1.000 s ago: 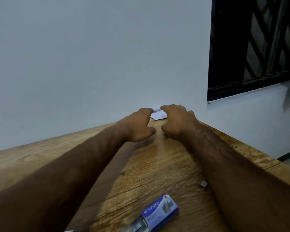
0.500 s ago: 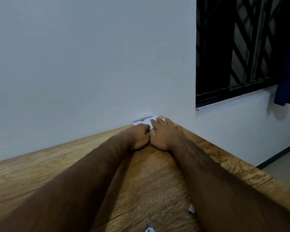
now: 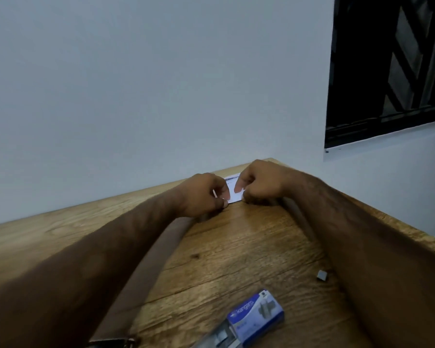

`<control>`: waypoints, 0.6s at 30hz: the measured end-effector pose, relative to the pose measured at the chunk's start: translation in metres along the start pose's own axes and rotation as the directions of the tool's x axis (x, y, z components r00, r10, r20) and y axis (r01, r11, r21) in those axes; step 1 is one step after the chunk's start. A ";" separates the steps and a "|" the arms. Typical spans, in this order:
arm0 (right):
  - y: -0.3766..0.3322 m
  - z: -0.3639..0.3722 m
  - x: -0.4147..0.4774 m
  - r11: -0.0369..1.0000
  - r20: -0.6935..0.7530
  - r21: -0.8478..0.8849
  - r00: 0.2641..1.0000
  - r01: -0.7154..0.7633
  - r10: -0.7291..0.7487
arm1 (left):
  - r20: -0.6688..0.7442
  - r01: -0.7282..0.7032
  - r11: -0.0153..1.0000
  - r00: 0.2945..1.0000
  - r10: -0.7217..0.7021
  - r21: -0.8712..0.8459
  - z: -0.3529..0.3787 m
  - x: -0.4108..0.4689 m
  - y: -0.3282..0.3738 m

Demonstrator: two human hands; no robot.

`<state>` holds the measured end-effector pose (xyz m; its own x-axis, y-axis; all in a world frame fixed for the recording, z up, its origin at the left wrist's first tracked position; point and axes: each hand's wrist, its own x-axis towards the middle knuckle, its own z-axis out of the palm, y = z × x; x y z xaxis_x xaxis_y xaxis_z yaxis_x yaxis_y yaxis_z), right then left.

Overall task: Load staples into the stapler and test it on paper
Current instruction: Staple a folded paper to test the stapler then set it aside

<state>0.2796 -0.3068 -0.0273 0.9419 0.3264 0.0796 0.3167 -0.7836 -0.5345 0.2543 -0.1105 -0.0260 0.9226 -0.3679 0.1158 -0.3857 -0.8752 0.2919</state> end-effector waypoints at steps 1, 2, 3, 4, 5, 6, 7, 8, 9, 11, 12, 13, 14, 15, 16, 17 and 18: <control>-0.008 0.001 -0.001 0.999 0.046 -0.022 0.998 0.039 -0.038 | -0.003 0.003 1.000 1.000 -0.003 0.006 -0.003 -0.013 -0.004; -0.015 -0.001 -0.004 0.995 0.090 -0.057 0.993 0.078 -0.073 | -0.006 -0.001 1.000 1.000 0.001 0.008 -0.005 -0.022 -0.005; -0.027 0.002 -0.005 0.986 0.147 -0.097 0.982 0.135 -0.119 | -0.009 0.013 1.000 1.000 -0.013 -0.002 -0.008 -0.039 -0.010; -0.039 0.006 -0.007 0.974 0.197 -0.128 0.967 0.185 -0.158 | -0.009 0.021 1.000 1.000 -0.022 -0.016 -0.012 -0.055 -0.016; -0.046 0.007 -0.012 0.965 0.235 -0.144 0.954 0.221 -0.184 | -0.005 0.015 0.999 1.000 -0.015 -0.030 -0.015 -0.066 -0.018; -0.056 0.011 -0.016 0.953 0.275 -0.150 0.937 0.265 -0.217 | -0.004 0.019 0.999 1.000 -0.019 -0.040 -0.018 -0.081 -0.022; -0.068 0.018 -0.020 0.937 0.306 -0.145 0.915 0.316 -0.261 | -0.005 0.030 0.998 1.000 -0.031 -0.050 -0.021 -0.099 -0.028; -0.078 0.024 -0.025 0.921 0.328 -0.136 0.894 0.364 -0.305 | -0.008 0.038 0.997 0.999 -0.038 -0.062 -0.024 -0.115 -0.034; -0.087 0.031 -0.029 0.907 0.346 -0.122 0.874 0.403 -0.342 | -0.015 0.038 0.996 0.999 -0.039 -0.078 -0.026 -0.130 -0.038; -0.099 0.041 -0.037 0.884 0.362 -0.093 0.843 0.458 -0.399 | -0.043 0.019 0.994 0.999 -0.024 -0.109 -0.028 -0.156 -0.044; -0.105 0.045 -0.040 0.873 0.367 -0.083 0.829 0.481 -0.422 | -0.057 0.008 0.992 0.998 -0.016 -0.124 -0.028 -0.167 -0.047; -0.109 0.049 -0.044 0.864 0.370 -0.069 0.817 0.498 -0.442 | -0.068 0.000 0.990 0.998 -0.010 -0.143 -0.028 -0.176 -0.049; -0.113 0.052 -0.047 0.856 0.372 -0.056 0.807 0.514 -0.460 | -0.083 -0.006 0.986 0.996 -0.008 -0.168 -0.027 -0.185 -0.051; -0.117 0.056 -0.051 0.848 0.373 -0.040 0.795 0.529 -0.479 | -0.103 -0.014 0.982 0.995 -0.006 -0.188 -0.027 -0.193 -0.053; -0.120 0.059 -0.054 0.839 0.374 -0.022 0.783 0.544 -0.497 | -0.119 -0.025 0.980 0.993 0.001 -0.200 -0.027 -0.199 -0.055; -0.124 0.062 -0.056 0.829 0.381 -0.006 0.768 0.559 -0.515 | -0.127 -0.033 0.978 0.992 0.007 -0.205 -0.028 -0.204 -0.057; -0.127 0.066 -0.059 0.818 0.385 0.006 0.754 0.575 -0.533 | -0.125 -0.041 0.978 0.992 0.016 -0.203 -0.029 -0.209 -0.059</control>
<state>0.1768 -0.1917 -0.0195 0.4979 0.8670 0.0211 0.8003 -0.4500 -0.3962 0.0847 0.0268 -0.0403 0.9100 -0.3395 0.2382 -0.4140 -0.7772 0.4738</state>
